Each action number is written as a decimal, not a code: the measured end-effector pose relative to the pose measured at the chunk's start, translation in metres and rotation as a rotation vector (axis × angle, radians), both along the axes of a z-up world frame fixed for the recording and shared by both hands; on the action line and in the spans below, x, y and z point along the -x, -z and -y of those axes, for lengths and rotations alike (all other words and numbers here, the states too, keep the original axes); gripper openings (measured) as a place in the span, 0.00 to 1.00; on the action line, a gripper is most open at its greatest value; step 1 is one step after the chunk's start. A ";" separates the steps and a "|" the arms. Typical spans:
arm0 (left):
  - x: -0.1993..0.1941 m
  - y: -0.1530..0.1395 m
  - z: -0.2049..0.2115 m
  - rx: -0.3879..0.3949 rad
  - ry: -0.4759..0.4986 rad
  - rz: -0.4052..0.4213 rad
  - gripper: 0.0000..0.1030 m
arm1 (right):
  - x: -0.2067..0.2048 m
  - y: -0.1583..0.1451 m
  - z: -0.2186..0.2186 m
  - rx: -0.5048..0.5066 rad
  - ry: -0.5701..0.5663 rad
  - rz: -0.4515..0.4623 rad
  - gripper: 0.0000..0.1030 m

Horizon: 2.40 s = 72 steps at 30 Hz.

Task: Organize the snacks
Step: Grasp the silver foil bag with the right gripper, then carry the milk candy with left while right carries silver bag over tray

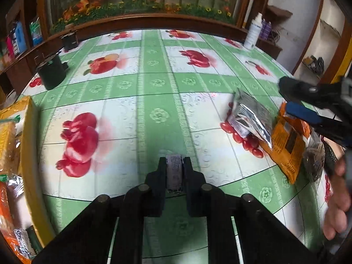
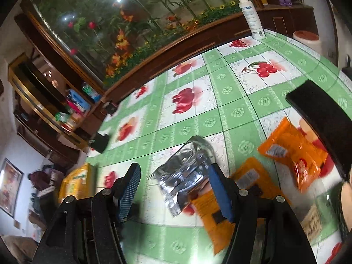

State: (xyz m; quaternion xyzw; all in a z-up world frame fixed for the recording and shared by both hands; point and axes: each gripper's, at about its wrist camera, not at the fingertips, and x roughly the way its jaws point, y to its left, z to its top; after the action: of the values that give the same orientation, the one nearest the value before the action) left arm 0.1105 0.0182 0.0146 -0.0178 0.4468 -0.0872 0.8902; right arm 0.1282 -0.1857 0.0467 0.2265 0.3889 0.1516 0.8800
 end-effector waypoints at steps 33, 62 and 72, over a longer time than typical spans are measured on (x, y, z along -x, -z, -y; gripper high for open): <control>0.018 -0.049 -0.075 0.101 -0.143 0.140 0.13 | 0.047 0.015 -0.113 0.228 -0.196 -0.119 0.87; 0.025 -0.052 -0.070 0.088 -0.125 0.154 0.13 | 0.049 0.008 -0.105 0.198 -0.175 -0.009 0.69; 0.026 -0.057 -0.067 0.094 -0.117 0.161 0.13 | 0.050 0.007 -0.105 0.203 -0.175 0.003 0.69</control>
State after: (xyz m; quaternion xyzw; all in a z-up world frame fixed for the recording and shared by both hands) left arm 0.0841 0.0850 0.0713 -0.0784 0.3674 -0.0569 0.9250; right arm 0.0787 -0.0810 0.0397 0.1013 0.4194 0.1878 0.8824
